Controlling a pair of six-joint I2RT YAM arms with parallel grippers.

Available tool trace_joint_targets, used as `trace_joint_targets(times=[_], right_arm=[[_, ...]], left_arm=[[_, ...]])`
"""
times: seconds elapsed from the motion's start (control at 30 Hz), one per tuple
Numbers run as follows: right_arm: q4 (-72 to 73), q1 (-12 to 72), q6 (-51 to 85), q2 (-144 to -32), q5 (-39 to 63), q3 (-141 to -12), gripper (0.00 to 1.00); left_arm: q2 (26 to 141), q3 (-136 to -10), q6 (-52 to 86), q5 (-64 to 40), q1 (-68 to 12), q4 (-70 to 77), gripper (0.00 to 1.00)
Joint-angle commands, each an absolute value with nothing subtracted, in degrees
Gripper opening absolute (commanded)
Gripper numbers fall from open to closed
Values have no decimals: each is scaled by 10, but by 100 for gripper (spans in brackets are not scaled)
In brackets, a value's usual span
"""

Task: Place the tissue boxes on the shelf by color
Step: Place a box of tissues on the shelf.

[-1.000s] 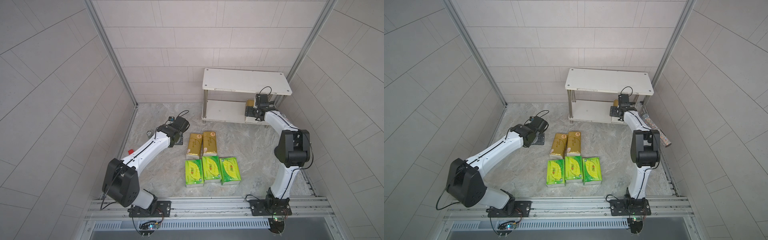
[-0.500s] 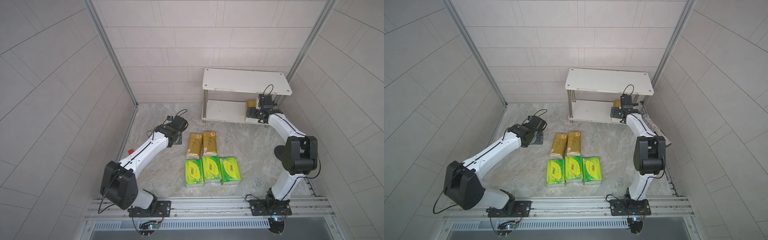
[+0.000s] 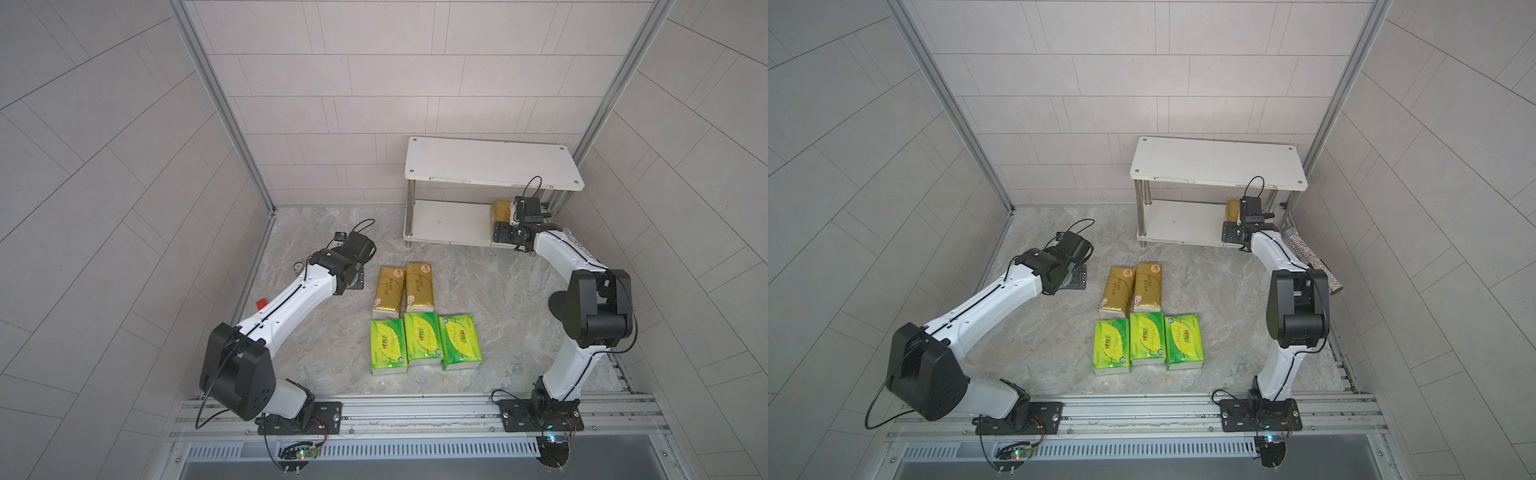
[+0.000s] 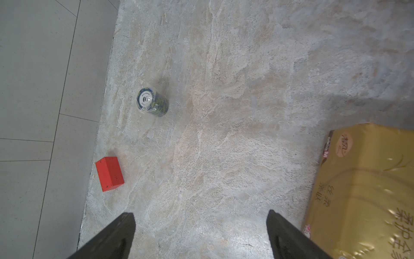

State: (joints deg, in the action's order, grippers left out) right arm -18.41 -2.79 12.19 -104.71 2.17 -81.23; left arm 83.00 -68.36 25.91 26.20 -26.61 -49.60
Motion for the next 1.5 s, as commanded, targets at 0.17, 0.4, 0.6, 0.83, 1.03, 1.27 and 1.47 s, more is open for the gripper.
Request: trace_joint_targets(times=[0.17,0.4,0.6,0.83,1.03,1.27,1.47], right_arm=[[-170,-53,129,-1057,25,-810,77],[-163,-81,118,-1070,39,-830,76],[-183,-91,84,-1091,54,-867,76],[-185,-101,64,-1101,54,-870,77],[-194,-102,43,-1101,66,-868,76],[-205,-102,57,-1087,73,-859,77],[-212,-102,74,-1077,72,-855,76]], left_arm=[[819,-700,252,275,-261,-507,100],[820,-704,253,276,-261,-509,100],[825,-706,255,276,-261,-509,100],[823,-704,255,282,-261,-512,100],[826,-705,257,281,-261,-512,100],[831,-709,256,280,-261,-510,100],[832,-709,252,279,-261,-508,100]])
